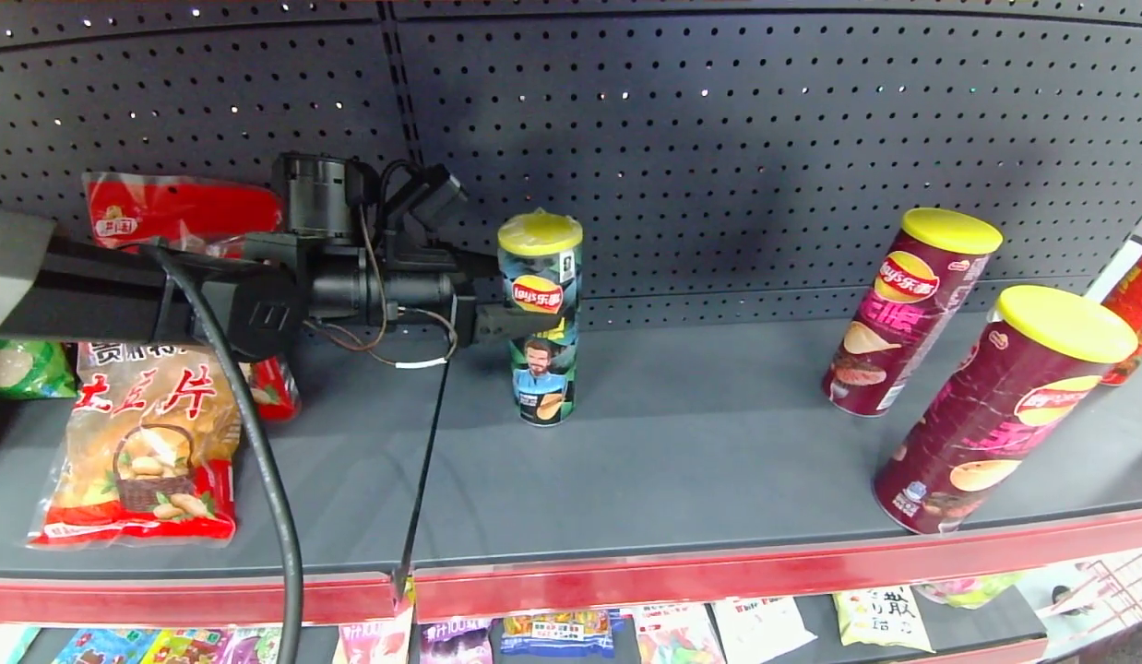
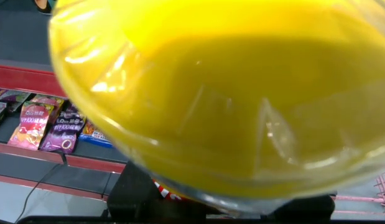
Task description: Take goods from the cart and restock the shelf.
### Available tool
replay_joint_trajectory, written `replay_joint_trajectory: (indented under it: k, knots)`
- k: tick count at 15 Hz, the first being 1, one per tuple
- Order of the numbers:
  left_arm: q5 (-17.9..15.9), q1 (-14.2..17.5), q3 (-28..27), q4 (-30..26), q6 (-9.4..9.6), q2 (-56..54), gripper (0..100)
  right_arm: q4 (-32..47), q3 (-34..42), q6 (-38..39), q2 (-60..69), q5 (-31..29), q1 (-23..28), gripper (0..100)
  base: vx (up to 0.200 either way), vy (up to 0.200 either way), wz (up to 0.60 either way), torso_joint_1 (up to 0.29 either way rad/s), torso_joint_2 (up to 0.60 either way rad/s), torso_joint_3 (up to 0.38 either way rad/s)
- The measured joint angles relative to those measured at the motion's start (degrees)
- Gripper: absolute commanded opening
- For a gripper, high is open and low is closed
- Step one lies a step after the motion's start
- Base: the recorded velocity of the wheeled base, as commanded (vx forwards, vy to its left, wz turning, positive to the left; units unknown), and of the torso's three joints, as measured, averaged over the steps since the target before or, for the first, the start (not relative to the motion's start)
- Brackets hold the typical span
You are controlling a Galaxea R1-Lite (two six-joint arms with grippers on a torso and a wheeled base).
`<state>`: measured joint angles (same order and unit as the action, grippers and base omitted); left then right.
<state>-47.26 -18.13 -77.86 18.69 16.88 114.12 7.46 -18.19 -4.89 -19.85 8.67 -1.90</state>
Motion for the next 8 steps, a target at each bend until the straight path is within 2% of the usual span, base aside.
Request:
replay_joint_trajectory:
  k: [1, 5, 8]
  knots:
    - [0.0, -0.1, 0.0, 0.0, -0.02, 0.0, 0, 0.0, 0.0, 0.0, 0.0, 0.0, 0.0, 0, 0.000, 0.000, 0.00, 0.000, 0.00, 0.000]
    - [0.0, -0.8, 0.4, 0.0, -0.05, 0.0, 0, 0.0, 0.1, 0.0, 0.0, 0.0, 0.0, 0, 0.000, 0.000, 0.00, 0.000, 0.00, 0.000]
    - [0.1, -0.9, 3.0, 0.2, 0.18, -1.4, 0, 0.0, 0.1, 0.0, 0.0, 0.0, 0.0, 0, 0.000, 0.000, 0.00, 0.000, 0.00, 0.000]
